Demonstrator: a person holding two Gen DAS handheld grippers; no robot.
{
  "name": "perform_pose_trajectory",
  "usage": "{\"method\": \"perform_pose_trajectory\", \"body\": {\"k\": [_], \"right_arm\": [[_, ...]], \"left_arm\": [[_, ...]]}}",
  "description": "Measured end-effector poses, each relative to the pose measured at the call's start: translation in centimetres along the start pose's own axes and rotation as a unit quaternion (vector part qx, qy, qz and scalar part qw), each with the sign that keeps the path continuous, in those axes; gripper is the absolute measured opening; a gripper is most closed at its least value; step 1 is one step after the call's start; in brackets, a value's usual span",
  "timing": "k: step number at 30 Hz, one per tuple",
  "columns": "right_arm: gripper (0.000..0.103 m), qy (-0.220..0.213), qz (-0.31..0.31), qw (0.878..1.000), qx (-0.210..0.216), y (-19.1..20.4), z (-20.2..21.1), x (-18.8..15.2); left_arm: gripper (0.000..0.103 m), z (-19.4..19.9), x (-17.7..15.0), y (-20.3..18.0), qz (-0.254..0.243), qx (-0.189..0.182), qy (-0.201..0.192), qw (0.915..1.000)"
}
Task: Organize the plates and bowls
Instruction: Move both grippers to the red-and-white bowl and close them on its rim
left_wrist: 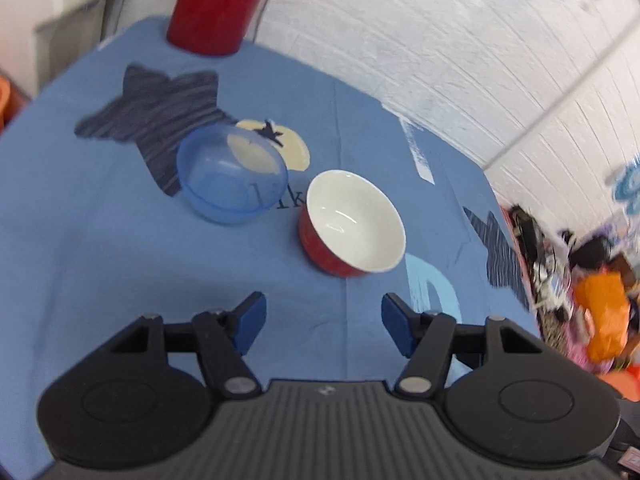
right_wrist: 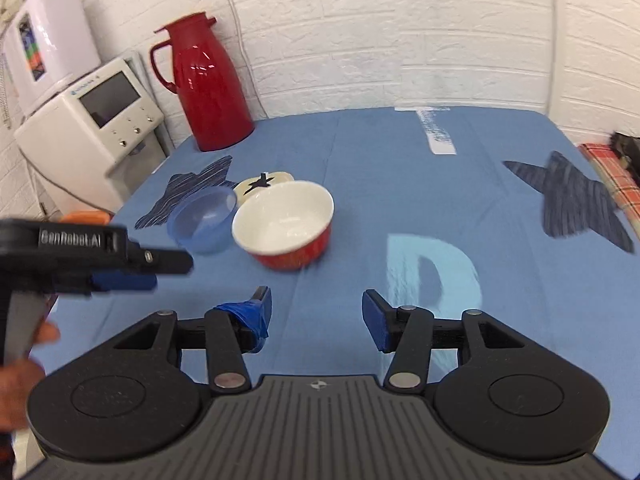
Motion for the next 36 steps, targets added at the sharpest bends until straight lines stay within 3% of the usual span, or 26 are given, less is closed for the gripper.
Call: {"method": "perform_pose_trajectory", "body": {"k": [3,8,17,24,26,27,31,36], "right_arm": [[0.036,0.031,0.002,1.0,-0.005,-0.4,-4.8,2.1],[0.036,0.043,0.014,0.998,-0.037,-1.7,-10.4,3.7],[0.036,0.064,0.04,0.997,-0.03,-1.6,-15.5,3.6],[0.032,0.054,0.035,0.998,0.003,-1.3,-16.3,3.3],[0.026,0.056,0.043,0.997,0.006,-1.1,-16.5,3.0],[0.021,0.058,0.048,0.997,0.011,-1.0,-16.5,2.9],[0.015,0.063,0.045,0.996,0.034,-0.3,-15.8,2.4],[0.016,0.071,0.032,0.996,0.035,-0.1,-14.6,1.3]], "left_arm": [[0.064,-2.6,0.5,0.7,0.057,-0.003,0.012,0.9983],[0.064,-5.2,1.7,1.6,0.104,0.02,-0.009,0.9943],[0.064,-8.3,1.7,1.5,0.113,0.058,0.013,0.9918],[0.064,-9.3,2.2,1.4,0.098,0.074,0.007,0.9924],[0.059,-9.5,2.3,1.2,0.093,0.074,0.007,0.9928],[0.042,-9.8,2.3,1.0,0.084,0.071,0.011,0.9939],[0.015,-9.8,2.6,0.3,0.068,0.062,0.019,0.9956],[0.013,-8.9,1.8,-0.2,0.035,0.066,0.023,0.9969]]}}
Point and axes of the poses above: each gripper's, at about its wrist camera, not at the fingertips, and z roughly against the way its jaws point, y to its left, x to its top, the point moved 3 cm from there along -z, roughly the way its jaws point, and after that the axes turned 7 degrees about -y, right-handed, at the moved point
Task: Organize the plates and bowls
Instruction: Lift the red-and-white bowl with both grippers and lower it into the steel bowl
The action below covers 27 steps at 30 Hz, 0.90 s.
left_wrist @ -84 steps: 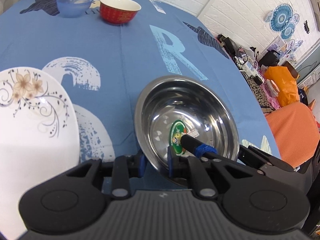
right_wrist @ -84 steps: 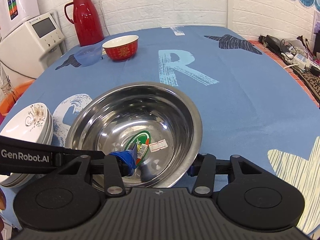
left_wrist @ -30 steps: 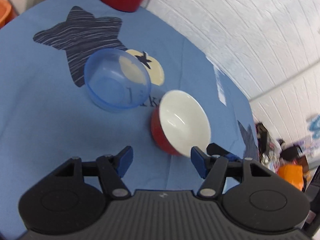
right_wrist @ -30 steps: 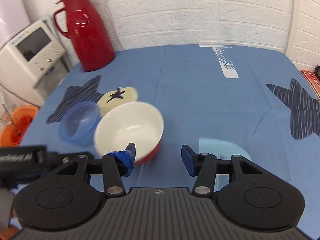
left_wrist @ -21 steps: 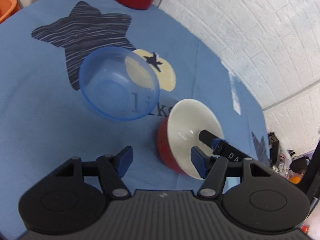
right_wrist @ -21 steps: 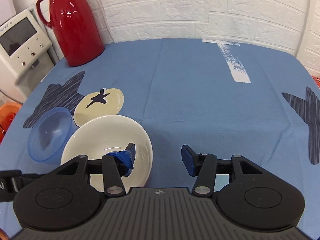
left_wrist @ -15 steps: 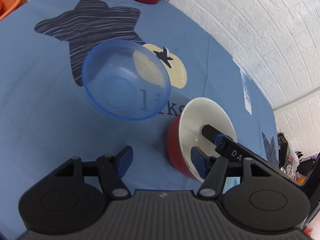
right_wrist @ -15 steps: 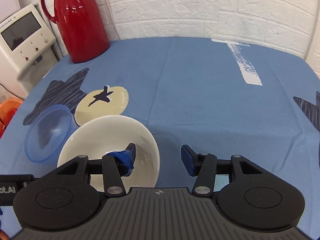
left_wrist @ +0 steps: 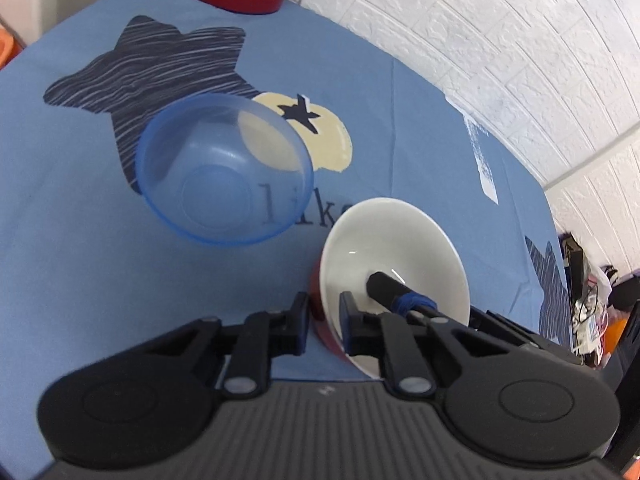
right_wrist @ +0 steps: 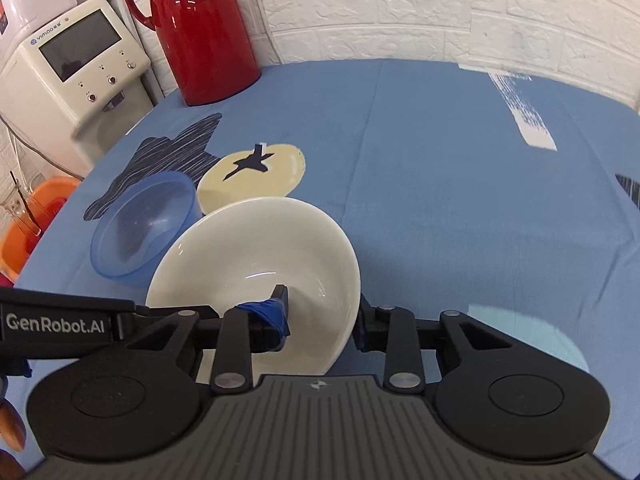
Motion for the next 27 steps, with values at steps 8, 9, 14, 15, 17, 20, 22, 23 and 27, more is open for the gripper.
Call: {"method": "perform_pose_trajectory", "body": {"k": [8,9,14,15,17,20,22,23,27], "right_arm": [[0.017,-0.007,0.011,1.0,-0.011,1.4,4.8,-3.2],[0.018,-0.011,0.013,1.0,-0.012,1.6,5.8,-3.6],[0.02,-0.036,0.004,0.999,-0.014,2.6,11.8,-6.8],[0.02,-0.044,-0.001,0.999,-0.013,2.8,13.1,-7.6],[0.021,-0.058,-0.008,0.998,-0.015,3.2,15.4,-9.4],[0.022,-0.08,-0.012,0.996,-0.031,4.2,18.3,-11.8],[0.022,-0.089,-0.032,0.995,-0.041,4.3,19.6,-13.1],[0.023,-0.095,-0.039,0.994,-0.045,4.3,20.2,-13.7],[0.023,-0.108,-0.07,0.99,-0.055,4.0,22.1,-15.5]], "left_arm": [[0.009,4.2,-3.7,-0.2,-0.032,-0.021,0.018,0.9991],[0.009,5.0,-4.4,-0.2,-0.032,-0.026,0.02,0.999],[0.006,9.6,-8.3,-1.0,-0.048,-0.036,0.025,0.9979],[0.006,10.6,-9.1,-1.1,-0.052,-0.038,0.019,0.9977],[0.006,12.2,-10.5,-1.3,-0.058,-0.045,0.008,0.9973],[0.006,14.7,-12.7,-1.9,-0.087,-0.054,-0.008,0.9946],[0.006,16.0,-14.1,-2.3,-0.105,-0.06,-0.011,0.9926],[0.006,16.5,-14.8,-2.5,-0.116,-0.064,-0.011,0.9911],[0.006,17.7,-17.0,-2.4,-0.125,-0.081,0.005,0.9888]]}}
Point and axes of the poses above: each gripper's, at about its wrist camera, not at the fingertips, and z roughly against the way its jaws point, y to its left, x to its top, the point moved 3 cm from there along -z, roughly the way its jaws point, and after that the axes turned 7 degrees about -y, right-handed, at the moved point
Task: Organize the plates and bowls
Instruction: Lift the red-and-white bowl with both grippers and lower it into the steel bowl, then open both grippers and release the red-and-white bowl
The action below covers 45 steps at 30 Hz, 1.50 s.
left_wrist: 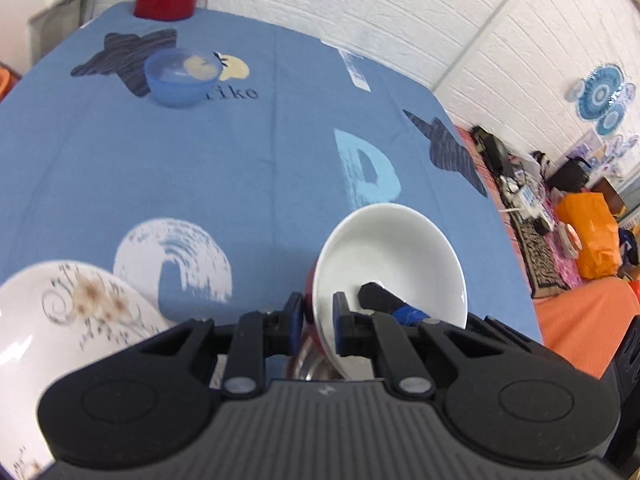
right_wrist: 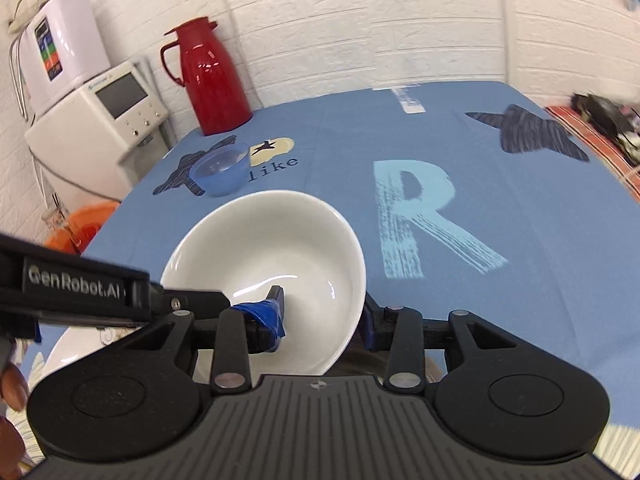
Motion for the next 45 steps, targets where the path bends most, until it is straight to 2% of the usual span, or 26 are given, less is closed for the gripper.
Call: {"method": "perform_pose_trajectory", "body": {"k": [6,14,19,26,27,29,31,34,42,45], "right_arm": [[0.023,-0.003,0.01,1.0,-0.018,-0.3,2.5,-1.5],[0.023,0.013,-0.005,0.999,-0.036,-1.7,3.6,-4.4],[0.024,0.017,-0.006,0.999,-0.042,-1.9,3.2,-5.2],[0.025,0.007,-0.026,0.999,-0.036,-2.3,3.2,-5.7],[0.025,0.006,-0.029,0.999,-0.035,-2.3,3.2,-5.7],[0.025,0.001,-0.037,0.999,-0.036,-2.5,3.2,-5.7],[0.025,-0.006,-0.056,0.998,-0.031,-3.0,3.2,-5.6],[0.024,-0.008,-0.074,0.997,-0.022,-3.4,3.2,-5.4],[0.025,-0.013,-0.072,0.997,-0.026,-3.2,3.2,-5.4],[0.025,-0.028,-0.084,0.996,-0.021,-3.4,3.8,-5.1]], "left_arm": [[0.006,0.7,-2.9,-0.6,0.003,-0.026,0.029,0.9992],[0.005,-0.3,-6.2,-1.1,-0.005,-0.03,0.069,0.9971],[0.005,-1.2,-7.0,-0.5,0.008,-0.035,0.085,0.9957],[0.006,-1.5,-6.8,-0.6,0.001,-0.034,0.081,0.9962],[0.008,-1.5,-6.7,-0.5,0.005,-0.037,0.083,0.9959],[0.019,-1.5,-6.5,-0.3,0.01,-0.047,0.084,0.9953],[0.036,-1.3,-6.2,-0.1,0.014,-0.055,0.082,0.995],[0.047,-0.6,-5.7,-0.1,0.012,-0.064,0.072,0.9953],[0.05,0.4,-5.3,-0.2,0.005,-0.071,0.064,0.9954],[0.05,1.1,-4.8,0.1,0.006,-0.079,0.056,0.9953]]}}
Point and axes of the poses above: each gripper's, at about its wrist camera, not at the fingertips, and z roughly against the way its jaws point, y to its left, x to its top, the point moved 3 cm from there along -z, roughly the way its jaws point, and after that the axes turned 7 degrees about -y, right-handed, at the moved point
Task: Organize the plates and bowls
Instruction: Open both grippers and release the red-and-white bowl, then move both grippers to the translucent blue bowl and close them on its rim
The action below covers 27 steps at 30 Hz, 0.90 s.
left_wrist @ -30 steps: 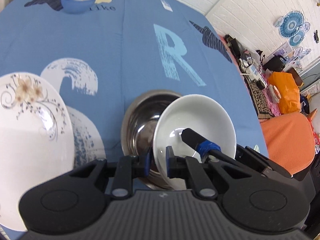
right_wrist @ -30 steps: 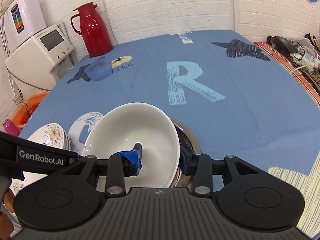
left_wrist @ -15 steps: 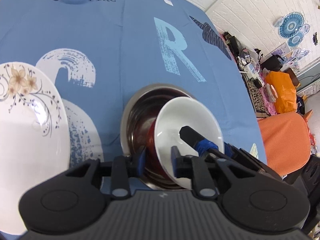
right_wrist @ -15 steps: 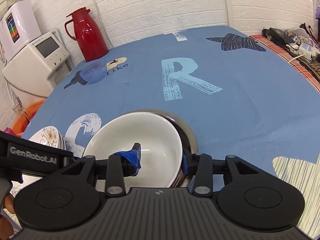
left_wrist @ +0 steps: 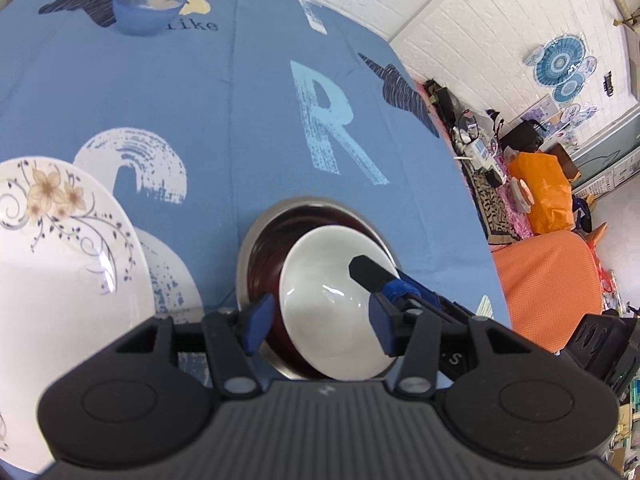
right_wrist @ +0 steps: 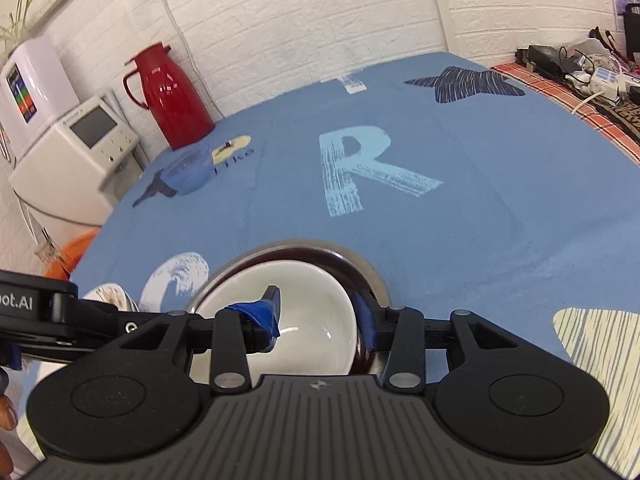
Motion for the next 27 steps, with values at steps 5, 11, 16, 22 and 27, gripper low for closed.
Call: {"method": "perform_pose_trajectory", "body": {"k": [5,11,16,22,27], "right_arm": [[0.026,-0.022,0.017,1.0,0.006,0.7,1.0,1.8],[0.027,-0.015,0.04,0.998,0.041,2.7,-0.7,4.7],[0.027,0.016,0.104,0.992,0.073,6.8,-4.9,7.3],[0.028,0.062,0.144,0.982,0.107,11.5,-11.3,9.2],[0.028,0.088,0.182,0.972,0.116,14.5,-15.9,10.0]], "left_arm": [[0.055,1.9,2.6,1.3,0.003,0.007,-0.036,0.9993],[0.056,3.0,7.2,6.3,-0.009,0.08,-0.073,0.994],[0.056,2.6,10.5,10.9,-0.037,0.161,-0.092,0.982],[0.056,1.2,12.9,14.7,-0.035,0.175,-0.072,0.9813],[0.057,0.2,15.4,16.3,-0.039,0.18,-0.072,0.9802]]}}
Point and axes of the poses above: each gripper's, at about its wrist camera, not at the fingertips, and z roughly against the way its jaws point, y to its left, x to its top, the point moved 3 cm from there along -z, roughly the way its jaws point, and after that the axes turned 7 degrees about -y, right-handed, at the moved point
